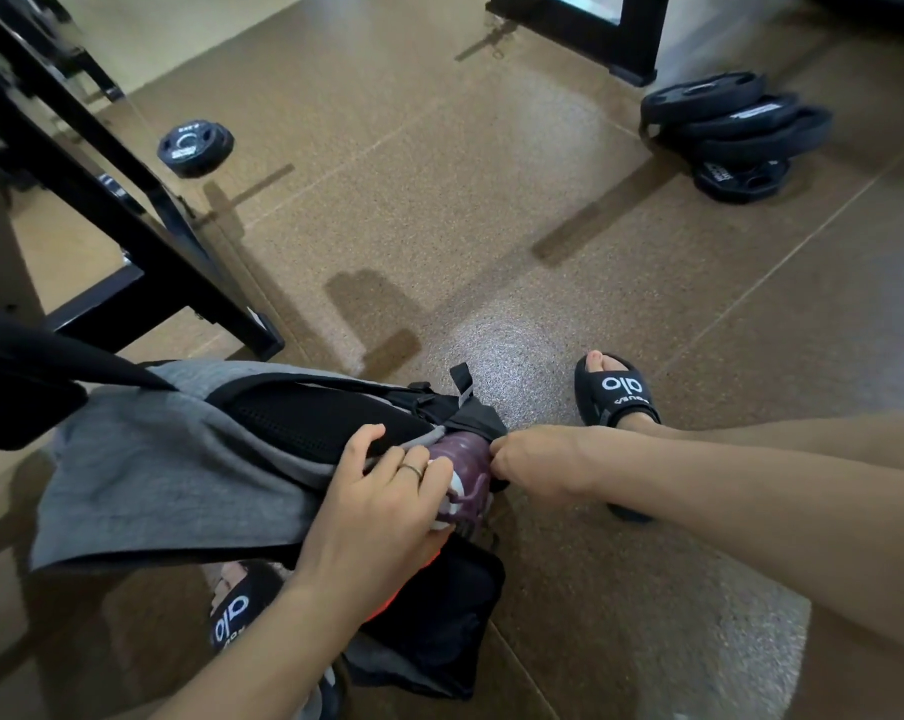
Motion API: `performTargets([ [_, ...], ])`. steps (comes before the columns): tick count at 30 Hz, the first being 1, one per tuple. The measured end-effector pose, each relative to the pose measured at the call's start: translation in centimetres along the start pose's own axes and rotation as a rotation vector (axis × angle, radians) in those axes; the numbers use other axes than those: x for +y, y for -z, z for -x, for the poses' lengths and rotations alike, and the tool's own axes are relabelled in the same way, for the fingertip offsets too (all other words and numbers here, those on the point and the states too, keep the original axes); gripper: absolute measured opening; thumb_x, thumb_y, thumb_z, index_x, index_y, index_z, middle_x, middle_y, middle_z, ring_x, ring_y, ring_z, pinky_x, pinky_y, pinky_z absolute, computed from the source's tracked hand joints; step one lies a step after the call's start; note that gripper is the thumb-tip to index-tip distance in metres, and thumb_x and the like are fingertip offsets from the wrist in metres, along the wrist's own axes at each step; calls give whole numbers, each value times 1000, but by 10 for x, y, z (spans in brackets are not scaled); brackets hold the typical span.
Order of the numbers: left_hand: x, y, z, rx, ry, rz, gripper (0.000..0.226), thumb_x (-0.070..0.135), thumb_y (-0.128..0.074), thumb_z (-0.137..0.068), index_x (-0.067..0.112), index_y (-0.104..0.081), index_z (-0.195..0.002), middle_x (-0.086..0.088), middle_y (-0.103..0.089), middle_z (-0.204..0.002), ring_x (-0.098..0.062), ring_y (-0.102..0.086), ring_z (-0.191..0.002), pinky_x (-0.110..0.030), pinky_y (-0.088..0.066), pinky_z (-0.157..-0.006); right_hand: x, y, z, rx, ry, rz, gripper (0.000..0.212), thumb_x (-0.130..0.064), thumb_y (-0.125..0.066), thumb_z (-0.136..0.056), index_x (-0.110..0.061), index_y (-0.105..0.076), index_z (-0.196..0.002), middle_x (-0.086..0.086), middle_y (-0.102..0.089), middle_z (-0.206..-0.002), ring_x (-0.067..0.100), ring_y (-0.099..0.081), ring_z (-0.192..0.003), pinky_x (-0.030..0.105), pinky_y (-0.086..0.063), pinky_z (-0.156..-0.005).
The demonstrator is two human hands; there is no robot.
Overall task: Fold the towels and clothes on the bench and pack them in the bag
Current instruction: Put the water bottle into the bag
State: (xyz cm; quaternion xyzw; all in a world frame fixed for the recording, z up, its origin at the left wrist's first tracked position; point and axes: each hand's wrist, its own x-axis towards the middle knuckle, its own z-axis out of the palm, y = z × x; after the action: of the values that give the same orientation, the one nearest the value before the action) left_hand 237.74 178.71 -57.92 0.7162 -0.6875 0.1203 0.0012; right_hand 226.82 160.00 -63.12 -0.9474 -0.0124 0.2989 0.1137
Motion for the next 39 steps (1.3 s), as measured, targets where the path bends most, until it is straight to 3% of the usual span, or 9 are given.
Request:
performTargets([
  [9,12,-33,-24,-339,-20,-105,36,39,-77,-70,18,-51,-82,-5,-54,-70,-26,-54,-65,-42,-35,-76,-13,-6,-5,-32,-14,-35,23,-12,-59,-82,-6,-70,-102,9,-63,-112,31,-65,-99,42,-57,-83],
  [14,15,-29,-23,-285,-41,-137,18,20,-51,-85,10,-53,-100,-14,-63,-90,-30,-59,-85,-43,-42,-92,-5,-2,-6,-43,-39,-98,26,-10,-58,-82,-6,-69,-105,8,-60,-115,31,-63,-101,42,-56,-86],
  [17,18,-13,-3,-288,-29,-196,46,15,-54,-82,-4,-56,-123,-25,-59,-115,-37,-55,-104,-46,-43,-100,-4,1,-4,-70,-42,-106,29,-9,-57,-85,-6,-64,-113,8,-54,-125,29,-60,-111,39,-53,-90],
  [20,20,2,16,-328,15,-104,43,12,-65,-72,3,-62,-114,-19,-56,-105,-32,-53,-86,-43,-47,-75,-2,4,0,-82,-53,-103,40,-12,-56,-88,-11,-56,-128,4,-47,-133,27,-57,-117,41,-52,-90],
  [24,22,-6,44,-638,18,96,46,28,-92,-45,20,-64,-81,-3,-59,-70,-21,-58,-55,-34,-45,-45,-4,0,-2,-104,-89,-71,60,-14,-57,-91,-15,-39,-148,-1,-34,-149,27,-53,-124,41,-52,-91],
  [26,24,-11,50,-760,83,156,62,44,-86,-64,21,-65,-117,-4,-64,-88,-21,-65,-68,-32,-46,-50,-5,0,-6,-85,-106,-54,66,-10,-55,-92,-16,-31,-153,-2,-28,-155,26,-50,-127,40,-50,-92],
  [28,27,-23,55,-748,160,171,70,48,-53,-98,32,-22,-158,-6,-57,-124,-26,-64,-98,-34,-44,-68,-8,0,-9,-76,-114,-24,71,-12,-56,-93,-17,-25,-156,-2,-24,-158,26,-43,-131,40,-47,-98],
  [31,29,-46,46,-741,214,170,65,49,-31,-106,37,2,-161,-9,-60,-126,-28,-65,-101,-34,-44,-71,-14,-1,-20,-76,-136,-11,68,-16,-58,-93,-18,-28,-154,0,-27,-154,28,-43,-128,43,-48,-100],
  [39,25,-66,26,-908,77,78,40,30,-29,-109,16,-45,-143,-14,-57,-128,-37,-61,-109,-37,-40,-67,-31,8,-46,-146,-123,21,62,-31,-60,-94,-12,-37,-149,5,-35,-148,30,-39,-133,44,-44,-104],
])
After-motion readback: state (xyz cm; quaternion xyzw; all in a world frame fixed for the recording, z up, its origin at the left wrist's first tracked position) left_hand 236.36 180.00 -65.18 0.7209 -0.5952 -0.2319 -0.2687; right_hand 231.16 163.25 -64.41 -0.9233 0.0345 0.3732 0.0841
